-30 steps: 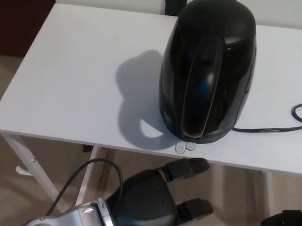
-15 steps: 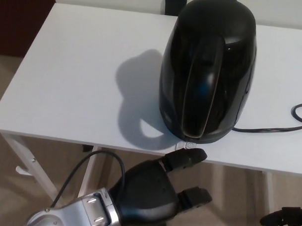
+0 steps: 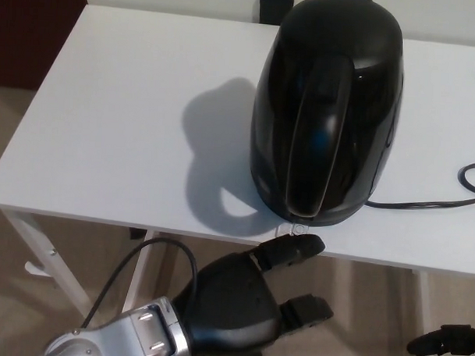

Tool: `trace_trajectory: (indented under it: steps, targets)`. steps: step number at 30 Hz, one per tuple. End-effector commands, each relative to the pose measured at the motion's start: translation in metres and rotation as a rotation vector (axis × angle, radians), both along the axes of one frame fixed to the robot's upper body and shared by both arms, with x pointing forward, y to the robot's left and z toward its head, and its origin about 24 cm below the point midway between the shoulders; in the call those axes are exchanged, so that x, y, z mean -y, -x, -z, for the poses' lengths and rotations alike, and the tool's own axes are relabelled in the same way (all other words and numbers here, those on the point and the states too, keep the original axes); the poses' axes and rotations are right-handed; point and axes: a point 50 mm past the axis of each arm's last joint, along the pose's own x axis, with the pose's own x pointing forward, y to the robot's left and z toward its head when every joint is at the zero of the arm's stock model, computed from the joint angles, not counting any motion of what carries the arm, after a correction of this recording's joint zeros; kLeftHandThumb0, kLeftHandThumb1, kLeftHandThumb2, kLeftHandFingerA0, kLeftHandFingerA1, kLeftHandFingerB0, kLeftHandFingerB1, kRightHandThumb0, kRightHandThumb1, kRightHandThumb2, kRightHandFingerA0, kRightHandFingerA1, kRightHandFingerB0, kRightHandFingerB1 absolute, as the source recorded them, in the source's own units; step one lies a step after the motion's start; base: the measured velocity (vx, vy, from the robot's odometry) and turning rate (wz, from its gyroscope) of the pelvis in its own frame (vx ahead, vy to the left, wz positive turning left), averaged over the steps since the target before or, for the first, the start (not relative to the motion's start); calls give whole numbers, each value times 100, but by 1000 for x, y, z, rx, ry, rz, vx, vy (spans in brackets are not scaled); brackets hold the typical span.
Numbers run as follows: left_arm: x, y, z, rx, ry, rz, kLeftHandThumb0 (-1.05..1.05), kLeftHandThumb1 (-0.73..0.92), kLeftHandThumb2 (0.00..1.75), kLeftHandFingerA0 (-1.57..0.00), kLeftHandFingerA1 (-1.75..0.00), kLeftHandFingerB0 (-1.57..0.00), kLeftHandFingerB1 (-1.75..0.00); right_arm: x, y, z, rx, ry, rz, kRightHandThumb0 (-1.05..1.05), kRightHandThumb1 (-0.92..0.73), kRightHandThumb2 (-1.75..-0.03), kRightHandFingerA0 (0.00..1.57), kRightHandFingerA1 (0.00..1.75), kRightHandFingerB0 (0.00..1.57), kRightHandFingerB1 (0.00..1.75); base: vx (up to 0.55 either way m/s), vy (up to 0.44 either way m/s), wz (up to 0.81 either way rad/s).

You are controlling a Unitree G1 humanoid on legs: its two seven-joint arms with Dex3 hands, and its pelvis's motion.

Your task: The robot walk towards a table in front and click the button on the base of the boilling pot using its left middle finger

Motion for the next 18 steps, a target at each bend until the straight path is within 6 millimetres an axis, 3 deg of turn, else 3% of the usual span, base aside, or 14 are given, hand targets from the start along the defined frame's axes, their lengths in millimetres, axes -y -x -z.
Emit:
trace_trajectory:
  steps: [1, 2, 3, 4, 8, 9, 18]
  targets:
    - [-5, -3, 3, 13, 8, -35, -61, 61, 59, -32, -32, -29, -30, 7, 3, -1, -5, 3, 13, -43, -28, -68, 92, 66, 83, 65, 0, 0, 0]
    - [-7, -4, 3, 9, 18, -42, -59, 60, 59, -34, -32, -30, -30, 6, 2, -2, -5, 6, 11, -37, -37, -54, 102, 59, 90, 58, 0, 0, 0]
    - [-7, -5, 3, 12, 9, -48, -59, 61, 59, -33, -32, -29, -30, 6, 2, -1, -9, 10, 13, -34, -37, -51, 101, 56, 91, 56, 0, 0, 0]
    - [-8, -5, 3, 14, 9, -50, -59, 61, 59, -33, -32, -29, -30, 6, 2, -1, -13, 15, 13, -42, -29, -67, 92, 66, 84, 65, 0, 0, 0]
    - [-11, -9, 4, 13, 2, -66, -59, 63, 60, -32, -32, -28, -29, 5, 1, -1, -13, 31, 6, -42, -29, -67, 92, 65, 84, 64, 0, 0, 0]
    - [-12, -10, 4, 13, -11, -75, -59, 65, 60, -31, -31, -26, -29, 5, 2, -1, -15, 32, 5, -34, -37, -54, 102, 58, 89, 57, 0, 0, 0]
    - [-17, -15, 8, 25, -8, -98, -59, 63, 60, -32, -32, -28, -30, 4, 2, -1, -25, 37, 1, -30, -39, -52, 101, 56, 87, 54, 0, 0, 0]
